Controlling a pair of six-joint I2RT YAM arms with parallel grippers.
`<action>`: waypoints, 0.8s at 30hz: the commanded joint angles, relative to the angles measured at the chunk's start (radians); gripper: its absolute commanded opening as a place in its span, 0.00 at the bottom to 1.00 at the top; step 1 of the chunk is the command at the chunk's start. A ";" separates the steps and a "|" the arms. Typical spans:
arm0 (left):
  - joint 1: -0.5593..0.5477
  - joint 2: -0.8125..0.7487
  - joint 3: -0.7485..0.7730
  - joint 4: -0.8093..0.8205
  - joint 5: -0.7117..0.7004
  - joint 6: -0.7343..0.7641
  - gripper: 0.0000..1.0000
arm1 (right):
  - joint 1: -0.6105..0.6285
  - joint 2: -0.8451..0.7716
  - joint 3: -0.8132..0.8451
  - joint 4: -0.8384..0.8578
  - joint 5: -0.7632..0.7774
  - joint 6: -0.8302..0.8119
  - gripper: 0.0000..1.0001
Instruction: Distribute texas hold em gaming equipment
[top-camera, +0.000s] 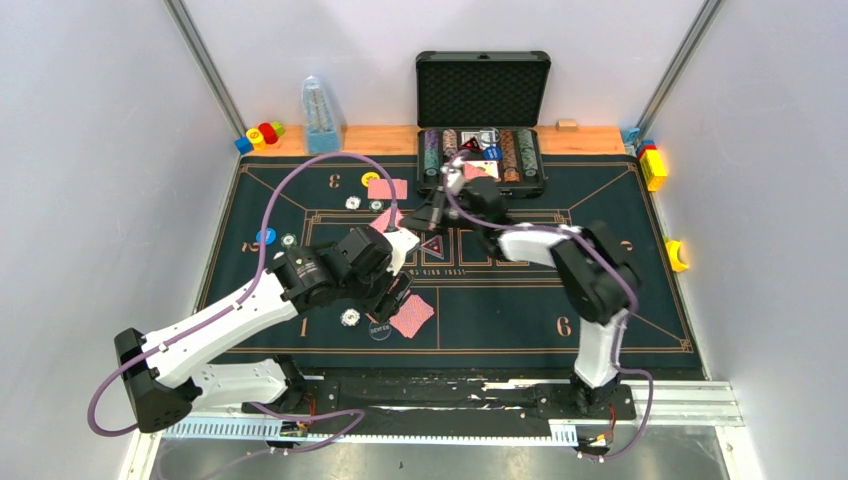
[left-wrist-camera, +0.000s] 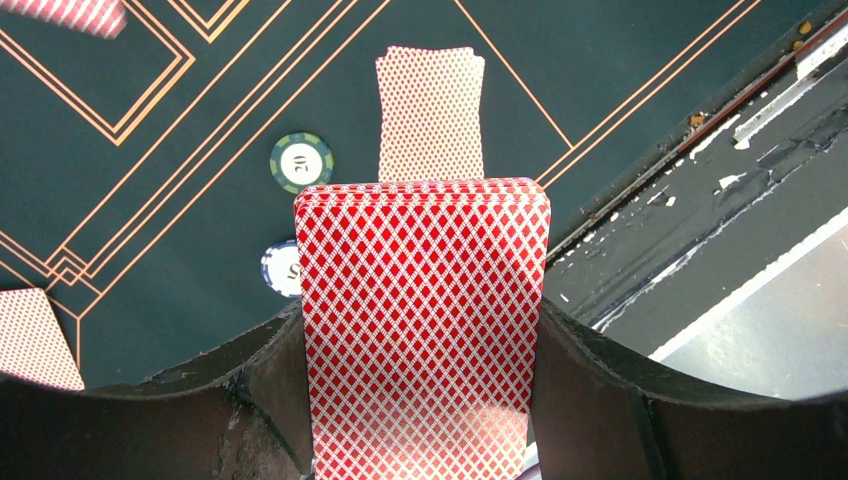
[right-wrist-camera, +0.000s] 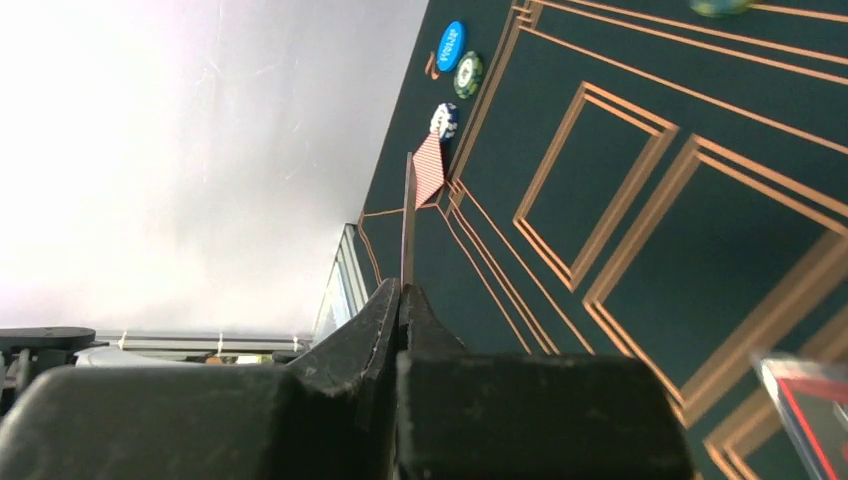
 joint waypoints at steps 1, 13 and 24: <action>-0.002 -0.023 0.020 0.023 -0.007 -0.008 0.00 | 0.118 0.248 0.228 0.235 -0.028 0.118 0.00; -0.002 -0.017 0.017 0.027 0.017 0.000 0.00 | 0.293 0.770 0.950 0.054 -0.059 0.131 0.00; -0.002 -0.033 0.013 0.031 0.015 -0.002 0.00 | 0.349 1.091 1.458 -0.213 0.022 0.141 0.00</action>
